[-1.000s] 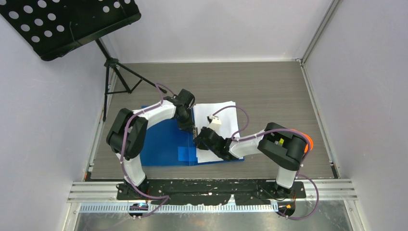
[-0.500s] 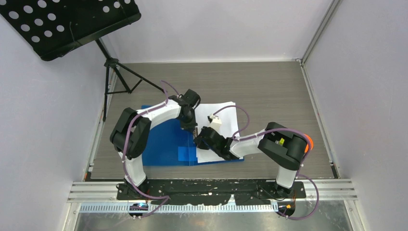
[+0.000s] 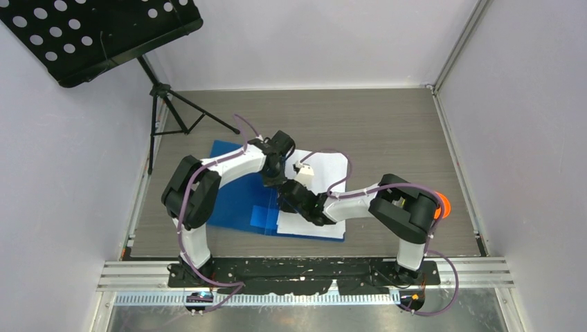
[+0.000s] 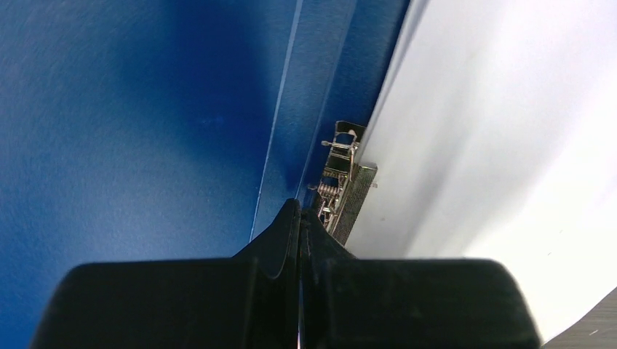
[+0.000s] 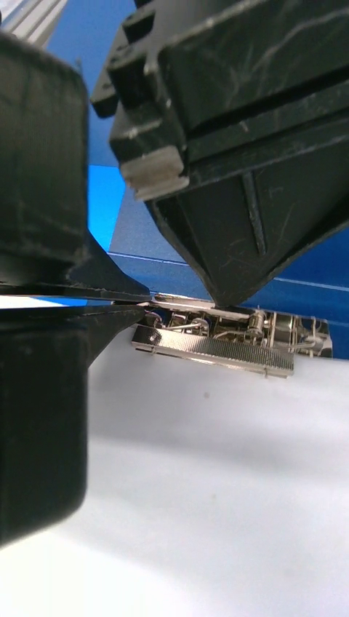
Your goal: Put the files into the folder
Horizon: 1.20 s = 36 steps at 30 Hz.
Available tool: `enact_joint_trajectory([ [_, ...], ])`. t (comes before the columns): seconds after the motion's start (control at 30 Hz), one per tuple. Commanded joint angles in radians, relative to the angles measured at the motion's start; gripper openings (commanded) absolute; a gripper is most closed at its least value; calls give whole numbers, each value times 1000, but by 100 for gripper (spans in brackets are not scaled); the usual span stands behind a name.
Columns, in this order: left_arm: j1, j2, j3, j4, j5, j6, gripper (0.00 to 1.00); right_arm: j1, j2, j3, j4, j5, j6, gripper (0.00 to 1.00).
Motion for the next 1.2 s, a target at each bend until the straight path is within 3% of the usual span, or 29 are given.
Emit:
enact_joint_trajectory([
  [0.0, -41, 143, -119, 19, 58, -49, 0, -14, 254, -85, -524, 70, -59, 5],
  [0.1, -42, 140, -157, 52, 82, -63, 0, -9, 215, -132, -408, 46, -48, 5],
  [0.27, -43, 114, -224, 105, 109, -104, 0, -17, 75, -230, -267, 11, -81, 19],
  [0.4, -43, 89, -249, 118, 114, -127, 0, -30, -21, -262, -221, -22, -116, 25],
  [0.73, -43, 47, -259, 106, 94, -156, 0, -62, -228, -228, -277, -52, -175, 28],
  [0.93, -43, 20, -241, 85, 83, -149, 0, -85, -334, -208, -321, -77, -204, 40],
  [1.17, -44, 10, -173, 26, 49, -105, 0, -89, -413, -143, -421, -54, -235, 41],
])
